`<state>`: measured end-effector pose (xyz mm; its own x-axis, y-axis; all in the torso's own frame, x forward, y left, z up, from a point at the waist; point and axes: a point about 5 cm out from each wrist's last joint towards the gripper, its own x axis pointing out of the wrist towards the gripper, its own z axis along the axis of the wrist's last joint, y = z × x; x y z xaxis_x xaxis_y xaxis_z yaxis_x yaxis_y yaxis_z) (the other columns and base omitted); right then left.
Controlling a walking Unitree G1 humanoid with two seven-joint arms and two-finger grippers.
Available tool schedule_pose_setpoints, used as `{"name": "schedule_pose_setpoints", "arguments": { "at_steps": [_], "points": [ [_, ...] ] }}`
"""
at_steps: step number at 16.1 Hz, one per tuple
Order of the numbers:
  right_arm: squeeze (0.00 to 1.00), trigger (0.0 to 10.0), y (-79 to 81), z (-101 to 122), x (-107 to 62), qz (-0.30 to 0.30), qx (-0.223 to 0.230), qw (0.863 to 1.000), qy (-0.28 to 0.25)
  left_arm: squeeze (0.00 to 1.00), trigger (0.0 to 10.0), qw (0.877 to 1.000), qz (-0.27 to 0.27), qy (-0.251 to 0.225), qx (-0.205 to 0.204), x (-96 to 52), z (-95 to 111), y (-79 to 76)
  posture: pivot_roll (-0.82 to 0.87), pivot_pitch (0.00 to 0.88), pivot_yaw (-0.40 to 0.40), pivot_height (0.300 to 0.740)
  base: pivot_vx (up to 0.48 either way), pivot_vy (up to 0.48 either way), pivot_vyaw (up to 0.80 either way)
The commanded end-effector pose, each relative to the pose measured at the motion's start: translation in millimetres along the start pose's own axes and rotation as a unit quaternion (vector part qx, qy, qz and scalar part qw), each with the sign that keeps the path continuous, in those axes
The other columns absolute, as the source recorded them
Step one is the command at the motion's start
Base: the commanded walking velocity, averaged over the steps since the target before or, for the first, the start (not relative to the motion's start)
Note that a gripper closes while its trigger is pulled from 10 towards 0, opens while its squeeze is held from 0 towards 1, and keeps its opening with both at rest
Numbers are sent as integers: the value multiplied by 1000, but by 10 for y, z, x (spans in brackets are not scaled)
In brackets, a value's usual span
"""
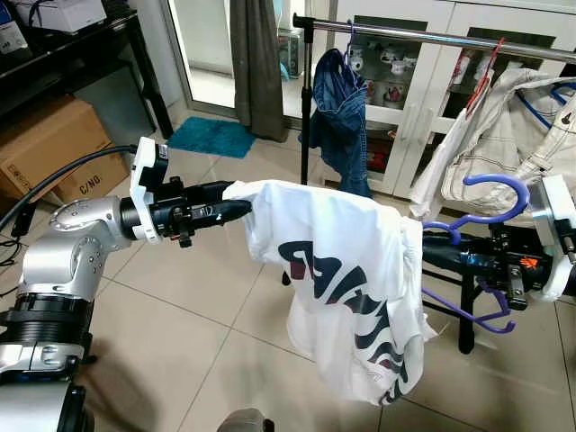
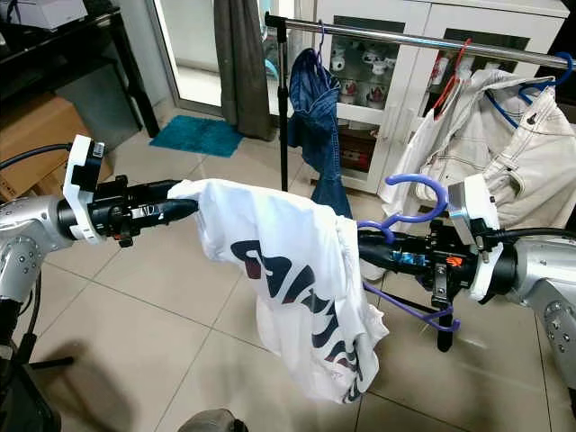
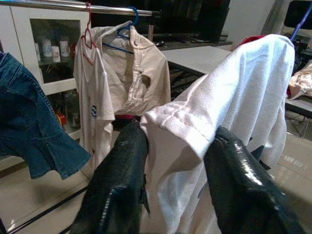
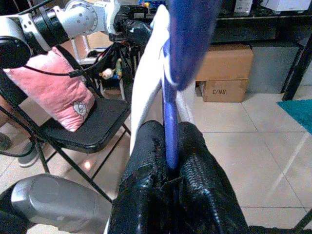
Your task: Hang hanger
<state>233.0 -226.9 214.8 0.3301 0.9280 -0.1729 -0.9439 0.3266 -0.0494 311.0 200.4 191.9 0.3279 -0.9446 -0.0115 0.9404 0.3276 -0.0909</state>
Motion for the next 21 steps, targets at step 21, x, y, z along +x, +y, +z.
{"name": "schedule_pose_setpoints", "arguments": {
  "at_steps": [21],
  "points": [
    [0,10000,-18,68,-2,-8,-24,1000,-2,0,0,994,98,-47,-23,-373,13,38,108,0,53,740,0,0,0]
  ]
}}
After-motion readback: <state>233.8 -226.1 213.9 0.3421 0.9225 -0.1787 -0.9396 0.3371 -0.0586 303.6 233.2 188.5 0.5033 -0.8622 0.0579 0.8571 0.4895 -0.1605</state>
